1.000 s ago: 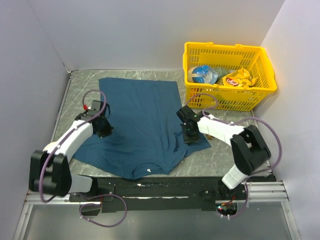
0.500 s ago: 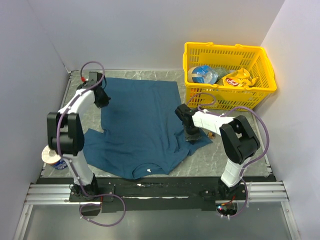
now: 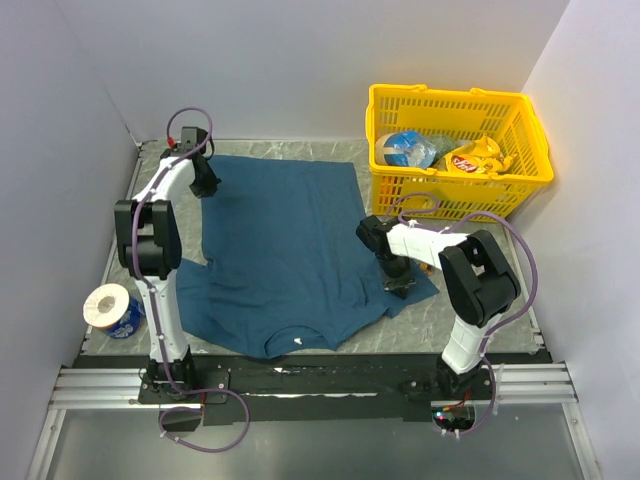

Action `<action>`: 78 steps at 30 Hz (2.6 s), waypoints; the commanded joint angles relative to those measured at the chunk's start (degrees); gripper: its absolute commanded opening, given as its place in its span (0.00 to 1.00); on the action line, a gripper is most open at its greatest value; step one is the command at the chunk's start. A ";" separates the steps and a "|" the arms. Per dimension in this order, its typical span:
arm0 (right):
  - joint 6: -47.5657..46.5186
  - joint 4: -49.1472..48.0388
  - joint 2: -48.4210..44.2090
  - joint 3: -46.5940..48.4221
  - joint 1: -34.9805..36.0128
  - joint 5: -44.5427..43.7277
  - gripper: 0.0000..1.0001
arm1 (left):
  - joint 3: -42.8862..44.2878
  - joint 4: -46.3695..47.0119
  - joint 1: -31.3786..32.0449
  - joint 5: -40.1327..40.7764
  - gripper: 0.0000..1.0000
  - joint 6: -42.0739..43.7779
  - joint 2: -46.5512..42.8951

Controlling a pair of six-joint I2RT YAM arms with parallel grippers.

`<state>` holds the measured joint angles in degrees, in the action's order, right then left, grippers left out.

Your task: Pin the brooch onto the clothing

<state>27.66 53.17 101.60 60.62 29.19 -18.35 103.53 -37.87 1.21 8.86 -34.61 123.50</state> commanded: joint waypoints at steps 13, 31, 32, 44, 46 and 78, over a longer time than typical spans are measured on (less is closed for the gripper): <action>0.20 6.34 4.13 8.81 -2.91 -10.39 0.00 | 27.35 -11.53 -0.51 5.02 0.01 4.64 19.94; -5.77 2.21 -5.18 9.43 -1.86 -3.18 0.00 | 40.08 -11.19 -0.42 5.38 0.01 7.71 29.43; -6.12 2.03 -5.19 9.43 -1.77 -3.01 0.00 | 40.26 -10.13 -0.51 5.11 0.01 7.89 29.43; -9.20 0.89 -5.01 9.60 -0.19 -0.81 0.00 | 41.68 -4.15 -0.07 -1.91 0.01 10.09 29.18; -9.81 0.71 -5.71 9.95 1.21 -0.72 0.00 | 38.95 -0.55 0.45 -2.62 0.01 10.79 26.02; -2.44 -5.36 0.17 4.25 31.80 8.77 0.00 | -47.80 12.04 18.65 -12.29 0.01 -7.05 -41.84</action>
<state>21.80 47.66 102.24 67.13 59.18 -10.98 56.29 -27.09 18.61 -3.68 -39.72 88.20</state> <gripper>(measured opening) 0.007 0.018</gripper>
